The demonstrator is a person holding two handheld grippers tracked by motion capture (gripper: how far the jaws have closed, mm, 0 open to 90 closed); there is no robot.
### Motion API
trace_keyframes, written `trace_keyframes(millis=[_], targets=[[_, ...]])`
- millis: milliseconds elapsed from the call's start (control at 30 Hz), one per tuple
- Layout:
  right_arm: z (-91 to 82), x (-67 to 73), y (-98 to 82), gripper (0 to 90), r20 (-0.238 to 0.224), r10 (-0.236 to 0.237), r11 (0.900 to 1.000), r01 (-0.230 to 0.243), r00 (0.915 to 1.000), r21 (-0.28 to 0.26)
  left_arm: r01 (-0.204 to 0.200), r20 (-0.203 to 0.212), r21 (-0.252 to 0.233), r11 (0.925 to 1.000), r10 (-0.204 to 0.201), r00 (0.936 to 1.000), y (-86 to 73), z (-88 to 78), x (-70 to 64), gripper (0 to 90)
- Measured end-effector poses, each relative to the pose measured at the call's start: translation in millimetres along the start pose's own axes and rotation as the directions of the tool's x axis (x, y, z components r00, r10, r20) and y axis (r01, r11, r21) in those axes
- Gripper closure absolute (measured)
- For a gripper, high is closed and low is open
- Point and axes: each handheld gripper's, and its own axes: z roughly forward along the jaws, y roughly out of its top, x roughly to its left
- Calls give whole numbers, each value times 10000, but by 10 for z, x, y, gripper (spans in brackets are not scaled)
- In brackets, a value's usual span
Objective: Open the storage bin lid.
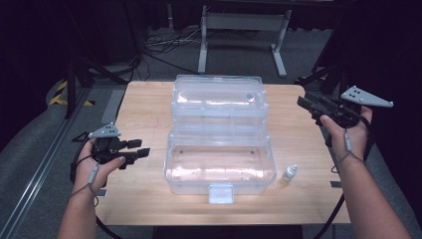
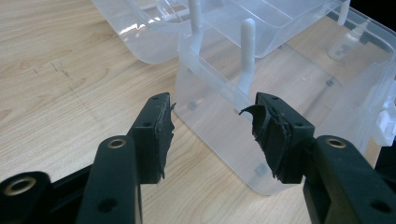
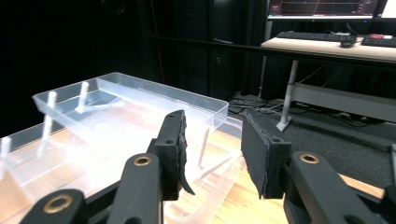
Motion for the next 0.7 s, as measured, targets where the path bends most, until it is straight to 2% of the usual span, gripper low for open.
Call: trace_keyframes(millis=[133,267,367,467,600,700], targets=[[-62,12,11,601,-247,-165,9994,173,9996,313,121,-23,20,9999,-121,9999,-8,-10,0,459],[-119,24,24,599,-784,-206,9939,289,9967,1062,171,-89,100,9998,-170,9998,-19,-30,-7,453],[-140,42,30,594,-951,-322,9904,445,9950,1309,221,-87,162,9996,-220,9997,-34,-40,-11,446],[-159,73,29,594,-1361,-586,9787,838,9890,1875,290,-131,247,9993,-287,9995,-70,-61,-17,446],[-174,117,26,594,-1631,-1041,9535,1451,9811,2642,321,-212,329,9989,-314,9993,-121,-103,-39,447],[-183,140,30,594,-1798,-1064,9466,1549,9779,2826,320,-195,410,9986,-312,9993,-147,-118,-50,447]])
